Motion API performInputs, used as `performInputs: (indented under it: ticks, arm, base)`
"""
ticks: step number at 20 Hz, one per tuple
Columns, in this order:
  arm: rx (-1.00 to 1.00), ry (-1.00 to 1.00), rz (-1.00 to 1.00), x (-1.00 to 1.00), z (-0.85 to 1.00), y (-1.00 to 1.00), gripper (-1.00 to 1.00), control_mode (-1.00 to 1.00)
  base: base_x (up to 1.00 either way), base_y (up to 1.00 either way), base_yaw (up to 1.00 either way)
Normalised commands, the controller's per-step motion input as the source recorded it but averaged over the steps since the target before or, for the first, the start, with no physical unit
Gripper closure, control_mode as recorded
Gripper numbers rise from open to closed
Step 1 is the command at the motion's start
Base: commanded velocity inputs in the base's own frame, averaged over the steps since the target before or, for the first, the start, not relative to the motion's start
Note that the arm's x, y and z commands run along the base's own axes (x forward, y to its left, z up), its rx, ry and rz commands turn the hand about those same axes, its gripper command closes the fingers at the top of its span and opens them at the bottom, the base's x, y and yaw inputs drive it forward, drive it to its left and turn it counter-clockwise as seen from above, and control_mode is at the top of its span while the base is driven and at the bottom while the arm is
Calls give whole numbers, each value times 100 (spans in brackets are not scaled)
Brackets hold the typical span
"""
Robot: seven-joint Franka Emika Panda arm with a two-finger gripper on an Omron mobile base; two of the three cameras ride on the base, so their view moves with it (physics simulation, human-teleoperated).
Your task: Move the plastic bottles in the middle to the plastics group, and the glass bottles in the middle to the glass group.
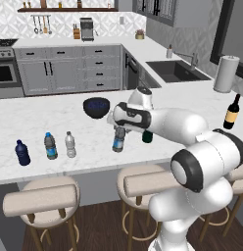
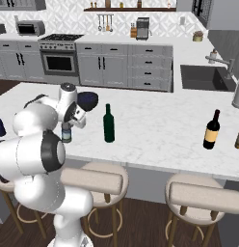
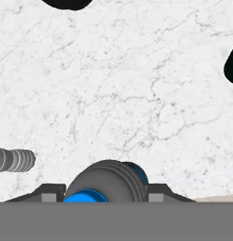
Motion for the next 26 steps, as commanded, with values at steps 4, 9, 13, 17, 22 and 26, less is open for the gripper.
performInputs:
  ticks: [4,9,13,17,22,26]
  arm:
    - [12,0,0,21,8,86,100,-100]
    - [10,0,0,28,3,76,100,-100]
    - [2,1,0,38,-5,52,100,-100]
    - [0,0,0,37,-10,32,100,-100]
    - [0,0,0,42,-14,20,100,-100]
    - [0,0,0,35,-21,36,100,-100]
  base:
    - [0,0,0]
    - [0,0,0]
    - [0,0,0]
    - [0,0,0]
    - [0,0,0]
    - [0,0,0]
